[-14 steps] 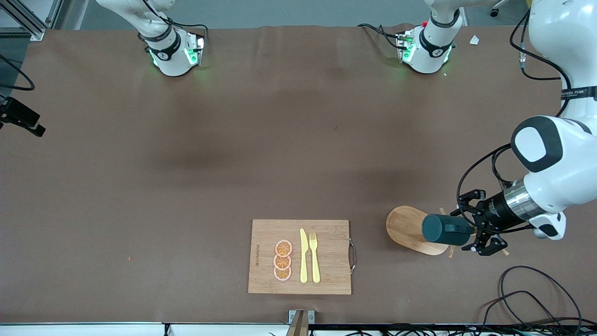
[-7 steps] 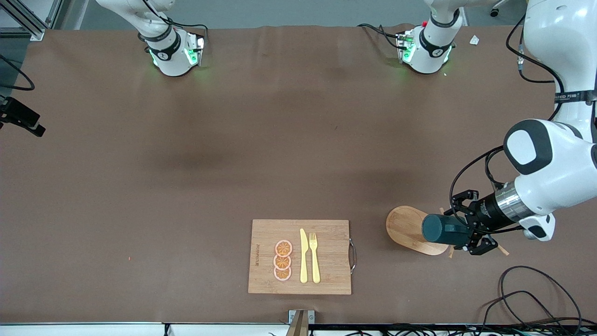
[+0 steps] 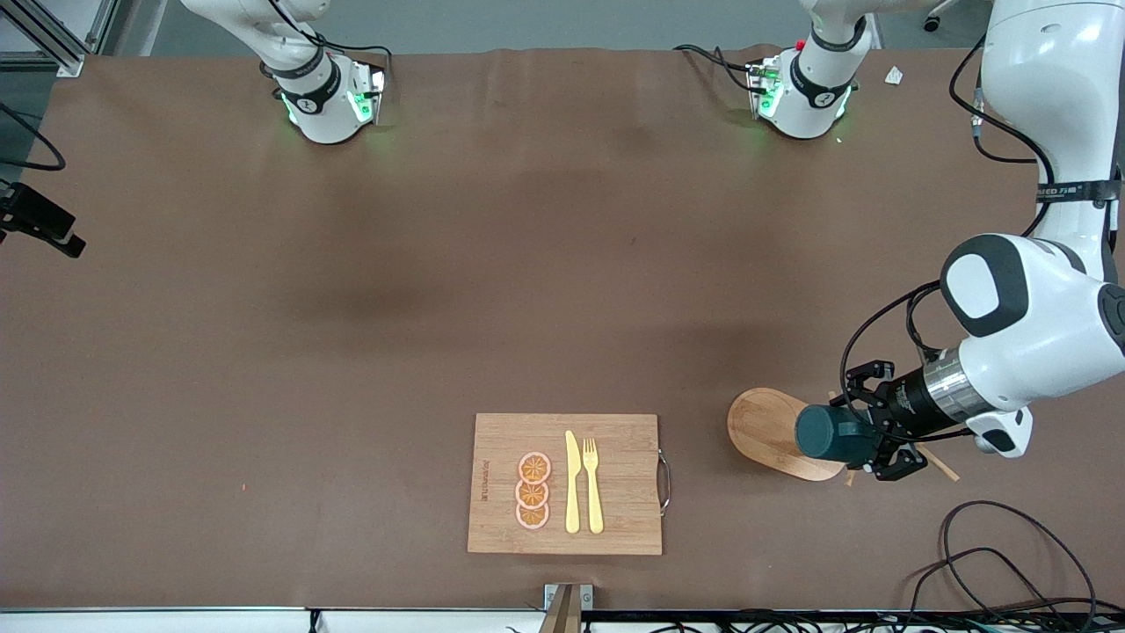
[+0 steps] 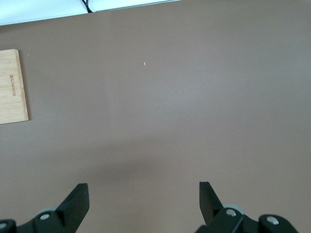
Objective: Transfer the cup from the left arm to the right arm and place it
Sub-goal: 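Close the left gripper on the teal mug's body, then lift the teal mug off the stand with the left gripper, then carry the teal mug toward the table center with the left gripper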
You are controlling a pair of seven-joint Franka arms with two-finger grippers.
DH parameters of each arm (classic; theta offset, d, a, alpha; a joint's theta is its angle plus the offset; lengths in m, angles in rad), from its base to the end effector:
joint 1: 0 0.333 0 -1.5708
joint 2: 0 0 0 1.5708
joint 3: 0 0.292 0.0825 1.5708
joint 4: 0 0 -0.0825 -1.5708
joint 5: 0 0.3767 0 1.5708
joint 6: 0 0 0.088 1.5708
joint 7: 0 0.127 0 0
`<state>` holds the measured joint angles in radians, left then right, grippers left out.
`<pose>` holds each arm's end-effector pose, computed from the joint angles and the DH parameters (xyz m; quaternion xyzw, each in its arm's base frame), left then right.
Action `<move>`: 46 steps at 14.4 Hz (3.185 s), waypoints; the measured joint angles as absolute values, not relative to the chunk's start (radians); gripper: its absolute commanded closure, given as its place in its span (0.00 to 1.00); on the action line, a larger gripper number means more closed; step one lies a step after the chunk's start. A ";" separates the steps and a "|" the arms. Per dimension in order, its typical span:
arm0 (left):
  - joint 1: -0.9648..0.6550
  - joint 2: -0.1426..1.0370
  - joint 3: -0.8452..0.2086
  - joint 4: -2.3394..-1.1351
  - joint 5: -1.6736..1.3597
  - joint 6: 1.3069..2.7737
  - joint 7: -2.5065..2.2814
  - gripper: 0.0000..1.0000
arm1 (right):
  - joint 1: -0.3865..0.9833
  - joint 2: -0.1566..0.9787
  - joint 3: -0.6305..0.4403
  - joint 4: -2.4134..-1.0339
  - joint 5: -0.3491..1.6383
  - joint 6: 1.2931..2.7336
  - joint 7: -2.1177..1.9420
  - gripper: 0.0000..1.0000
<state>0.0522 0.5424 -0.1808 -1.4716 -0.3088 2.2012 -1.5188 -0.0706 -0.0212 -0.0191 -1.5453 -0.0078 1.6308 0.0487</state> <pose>0.7029 -0.0863 0.3537 0.6880 0.6975 -0.0655 0.1894 0.5475 -0.0503 0.6098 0.9962 -0.0690 0.0532 0.0048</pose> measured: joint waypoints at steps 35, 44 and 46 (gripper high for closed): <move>-0.453 0.550 -0.190 -1.451 0.502 2.191 -1.679 0.41 | -0.074 -0.021 -0.022 -1.546 -0.008 1.631 0.049 0.00; -0.685 0.765 -0.180 -1.454 1.052 2.191 -1.959 0.44 | -0.075 -0.021 -0.022 -1.547 -0.008 1.631 0.049 0.00; -0.724 0.789 -0.168 -1.453 1.106 2.172 -1.983 0.45 | -0.075 -0.021 -0.022 -1.547 -0.008 1.631 0.049 0.00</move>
